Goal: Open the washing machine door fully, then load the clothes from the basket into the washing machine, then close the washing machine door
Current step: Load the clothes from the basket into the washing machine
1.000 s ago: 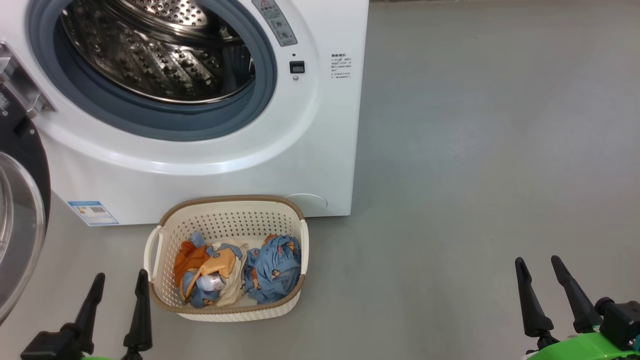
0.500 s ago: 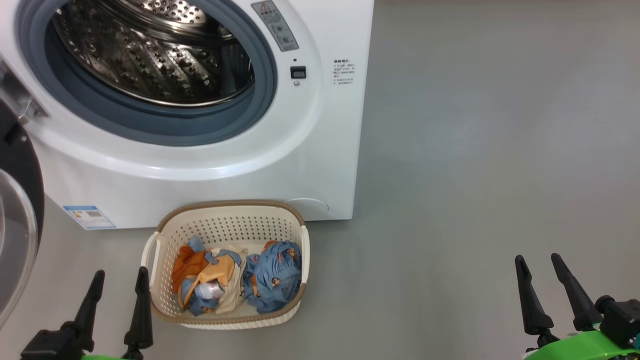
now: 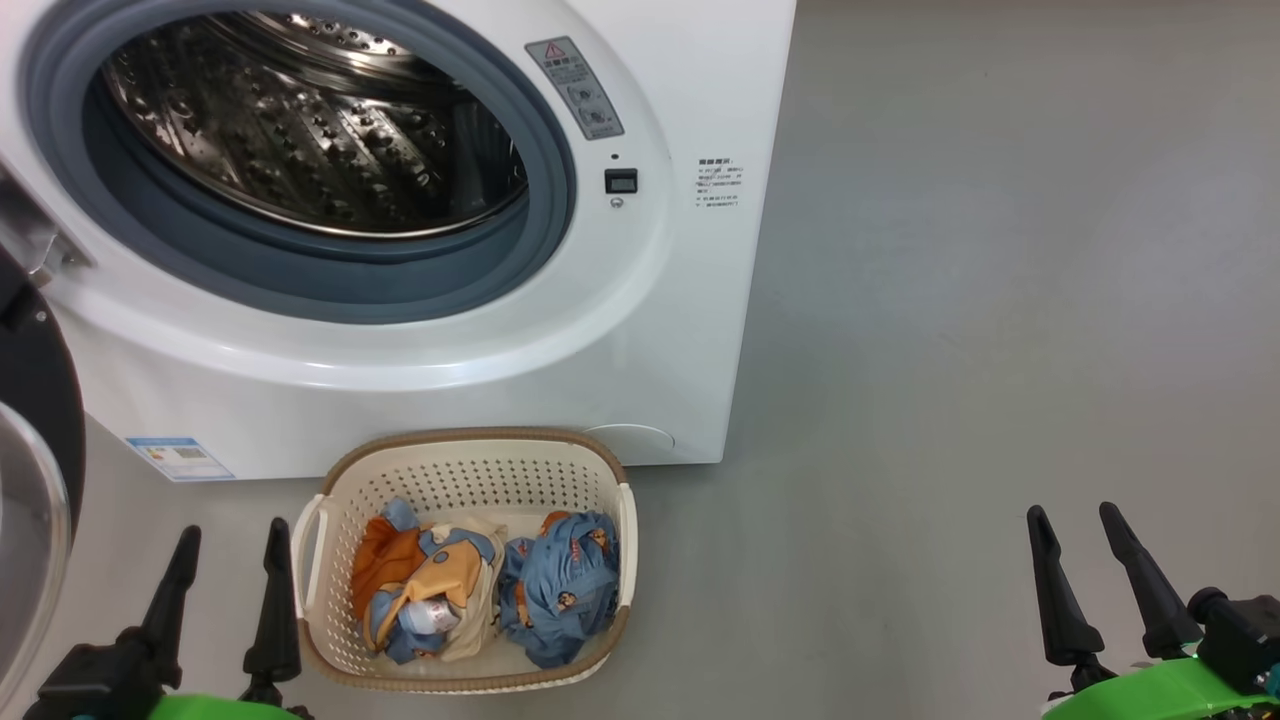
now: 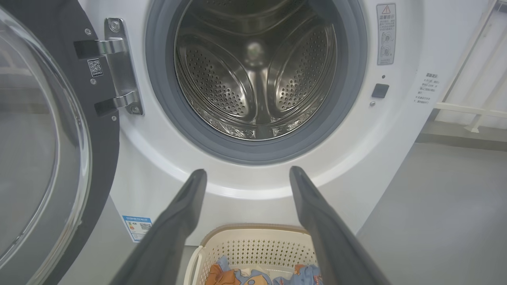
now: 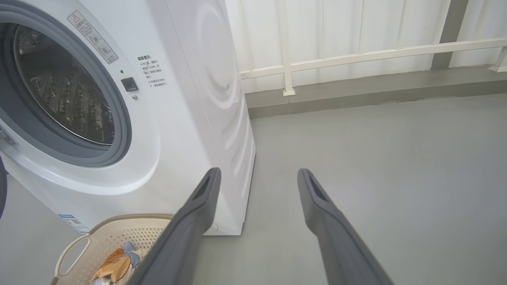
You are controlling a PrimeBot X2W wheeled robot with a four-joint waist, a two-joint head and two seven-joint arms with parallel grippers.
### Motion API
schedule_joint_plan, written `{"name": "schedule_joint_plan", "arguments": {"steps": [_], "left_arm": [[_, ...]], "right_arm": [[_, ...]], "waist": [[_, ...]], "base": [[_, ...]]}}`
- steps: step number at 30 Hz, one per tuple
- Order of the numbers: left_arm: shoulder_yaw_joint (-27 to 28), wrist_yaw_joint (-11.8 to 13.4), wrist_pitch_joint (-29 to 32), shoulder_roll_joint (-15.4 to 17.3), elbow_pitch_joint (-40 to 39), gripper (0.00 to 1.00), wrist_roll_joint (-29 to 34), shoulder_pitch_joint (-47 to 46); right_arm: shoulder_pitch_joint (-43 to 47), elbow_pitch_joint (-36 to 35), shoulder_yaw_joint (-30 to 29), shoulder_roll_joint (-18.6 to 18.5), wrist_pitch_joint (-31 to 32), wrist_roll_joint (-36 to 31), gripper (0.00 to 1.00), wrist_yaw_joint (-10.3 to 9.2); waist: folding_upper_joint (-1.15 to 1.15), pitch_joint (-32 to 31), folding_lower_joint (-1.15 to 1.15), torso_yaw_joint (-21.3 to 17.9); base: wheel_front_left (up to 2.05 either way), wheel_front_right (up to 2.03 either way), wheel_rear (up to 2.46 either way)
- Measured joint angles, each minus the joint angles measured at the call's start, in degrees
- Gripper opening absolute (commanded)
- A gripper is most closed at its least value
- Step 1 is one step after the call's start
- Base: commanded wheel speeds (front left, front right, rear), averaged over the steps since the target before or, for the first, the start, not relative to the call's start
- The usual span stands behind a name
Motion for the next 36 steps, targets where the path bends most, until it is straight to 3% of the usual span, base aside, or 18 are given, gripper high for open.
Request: {"name": "schedule_joint_plan", "arguments": {"steps": [14, 36], "left_arm": [[-3.81, 0.00, 0.00, 0.75, 5.97, 1.00, 0.08, -3.02], [-13.84, 0.00, 0.05, 3.88, 30.03, 1.00, -3.00, -19.78]], "right_arm": [[-1.71, -0.56, 0.96, 0.20, 0.00, -0.11, 1.00, 0.00], [-10.03, -3.28, 1.75, 1.36, -0.16, -2.64, 1.00, 0.00]], "waist": [[0.00, 2.32, 0.00, -0.23], [0.00, 14.89, 0.00, -3.49]], "base": [[0.01, -0.01, 0.00], [0.00, 0.00, 0.00]]}}
